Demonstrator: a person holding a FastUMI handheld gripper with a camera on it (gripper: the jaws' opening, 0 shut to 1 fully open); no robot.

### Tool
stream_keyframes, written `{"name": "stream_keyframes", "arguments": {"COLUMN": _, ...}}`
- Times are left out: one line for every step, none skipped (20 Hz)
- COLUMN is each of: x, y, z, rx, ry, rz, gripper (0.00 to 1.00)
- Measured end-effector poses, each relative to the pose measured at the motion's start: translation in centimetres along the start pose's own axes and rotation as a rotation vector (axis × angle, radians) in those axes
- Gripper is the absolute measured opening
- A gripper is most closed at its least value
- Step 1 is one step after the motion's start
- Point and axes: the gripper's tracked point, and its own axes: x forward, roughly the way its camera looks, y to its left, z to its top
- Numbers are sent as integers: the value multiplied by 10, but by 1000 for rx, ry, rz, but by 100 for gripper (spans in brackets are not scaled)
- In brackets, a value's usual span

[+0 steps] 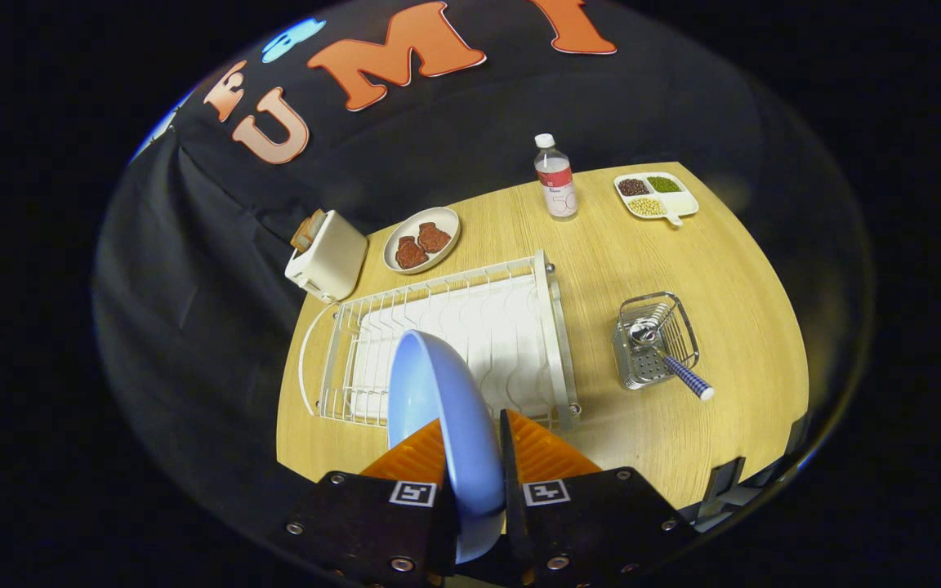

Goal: Take the plate from the dish rack, then take the spoon from the basket and place it into the plate.

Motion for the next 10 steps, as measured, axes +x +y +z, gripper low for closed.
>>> {"name": "stream_keyframes", "arguments": {"x": 0, "y": -3, "z": -9, "rx": 4, "ry": 5, "rz": 12, "gripper": 24}}
{"name": "stream_keyframes", "arguments": {"x": 1, "y": -6, "z": -18, "rx": 8, "ry": 13, "rz": 19, "gripper": 24}}
{"name": "stream_keyframes", "arguments": {"x": -2, "y": -11, "z": -27, "rx": 7, "ry": 19, "rz": 28, "gripper": 24}}
{"name": "stream_keyframes", "arguments": {"x": -2, "y": -15, "z": -35, "rx": 3, "ry": 22, "rz": 36, "gripper": 24}}
{"name": "stream_keyframes", "arguments": {"x": -3, "y": -17, "z": -44, "rx": 1, "ry": 24, "rz": 48, "gripper": 24}}
{"name": "stream_keyframes", "arguments": {"x": -2, "y": -19, "z": -51, "rx": 5, "ry": 26, "rz": 63, "gripper": 24}}
{"name": "stream_keyframes", "arguments": {"x": -1, "y": -21, "z": -60, "rx": 14, "ry": 36, "rz": 78, "gripper": 24}}
{"name": "stream_keyframes", "arguments": {"x": 1, "y": -24, "z": -68, "rx": 22, "ry": 47, "rz": 92, "gripper": 24}}
{"name": "stream_keyframes", "arguments": {"x": 4, "y": -28, "z": -76, "rx": 26, "ry": 58, "rz": 104, "gripper": 24}}
{"name": "stream_keyframes", "arguments": {"x": 8, "y": -32, "z": -83, "rx": 26, "ry": 67, "rz": 114, "gripper": 24}}
